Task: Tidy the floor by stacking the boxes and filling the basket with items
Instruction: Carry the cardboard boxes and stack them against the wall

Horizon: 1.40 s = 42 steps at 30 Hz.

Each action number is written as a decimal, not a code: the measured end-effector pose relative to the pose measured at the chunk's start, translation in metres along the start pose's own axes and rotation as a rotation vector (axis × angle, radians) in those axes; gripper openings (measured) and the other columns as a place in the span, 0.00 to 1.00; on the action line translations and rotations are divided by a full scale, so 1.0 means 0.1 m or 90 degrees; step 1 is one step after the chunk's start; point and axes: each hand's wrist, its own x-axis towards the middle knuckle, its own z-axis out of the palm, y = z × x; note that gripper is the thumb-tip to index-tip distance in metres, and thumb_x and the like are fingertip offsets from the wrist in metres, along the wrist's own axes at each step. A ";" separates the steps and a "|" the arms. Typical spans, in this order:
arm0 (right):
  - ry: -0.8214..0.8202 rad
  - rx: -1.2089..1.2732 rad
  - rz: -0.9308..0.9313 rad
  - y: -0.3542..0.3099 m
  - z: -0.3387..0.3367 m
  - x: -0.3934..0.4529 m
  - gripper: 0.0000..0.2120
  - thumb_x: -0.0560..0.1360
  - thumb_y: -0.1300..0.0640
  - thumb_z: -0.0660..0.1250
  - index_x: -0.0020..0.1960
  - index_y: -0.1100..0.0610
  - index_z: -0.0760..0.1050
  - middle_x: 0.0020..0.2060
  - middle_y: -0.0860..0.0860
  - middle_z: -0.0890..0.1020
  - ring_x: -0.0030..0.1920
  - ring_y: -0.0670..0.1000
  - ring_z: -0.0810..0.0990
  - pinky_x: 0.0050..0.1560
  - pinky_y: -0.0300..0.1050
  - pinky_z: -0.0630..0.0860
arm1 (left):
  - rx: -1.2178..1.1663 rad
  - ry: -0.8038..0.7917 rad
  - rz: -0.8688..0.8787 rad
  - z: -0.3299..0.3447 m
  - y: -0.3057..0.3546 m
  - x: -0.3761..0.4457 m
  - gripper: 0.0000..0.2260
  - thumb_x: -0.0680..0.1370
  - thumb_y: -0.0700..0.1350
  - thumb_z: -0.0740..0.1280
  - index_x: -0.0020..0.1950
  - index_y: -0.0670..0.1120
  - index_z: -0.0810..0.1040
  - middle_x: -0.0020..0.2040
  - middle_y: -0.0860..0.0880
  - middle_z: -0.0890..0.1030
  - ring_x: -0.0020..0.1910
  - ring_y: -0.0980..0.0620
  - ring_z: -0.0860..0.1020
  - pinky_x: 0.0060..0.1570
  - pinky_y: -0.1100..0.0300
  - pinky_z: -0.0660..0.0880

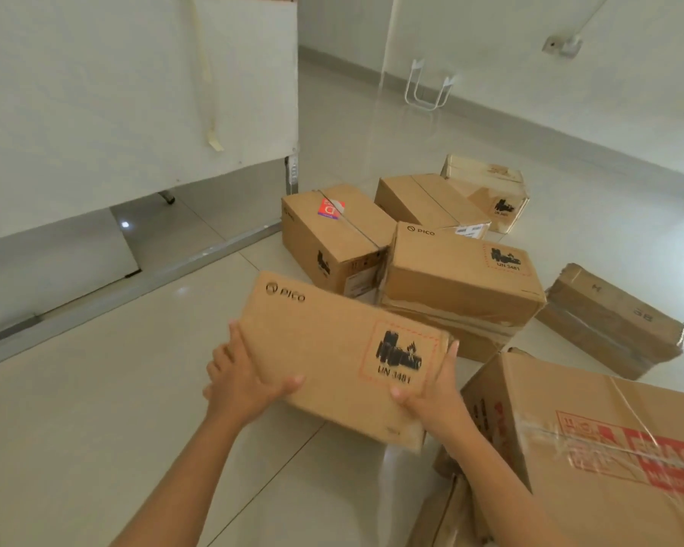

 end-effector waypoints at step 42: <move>-0.549 -0.291 -0.121 -0.97 4.63 0.97 0.43 0.78 0.51 0.61 0.73 0.43 0.28 0.67 0.53 0.65 0.63 0.54 0.69 0.68 0.51 0.66 | 0.232 0.316 -0.326 -1.46 -3.44 0.15 0.27 0.78 0.65 0.43 0.76 0.59 0.52 0.75 0.47 0.59 0.76 0.51 0.42 0.71 0.52 0.35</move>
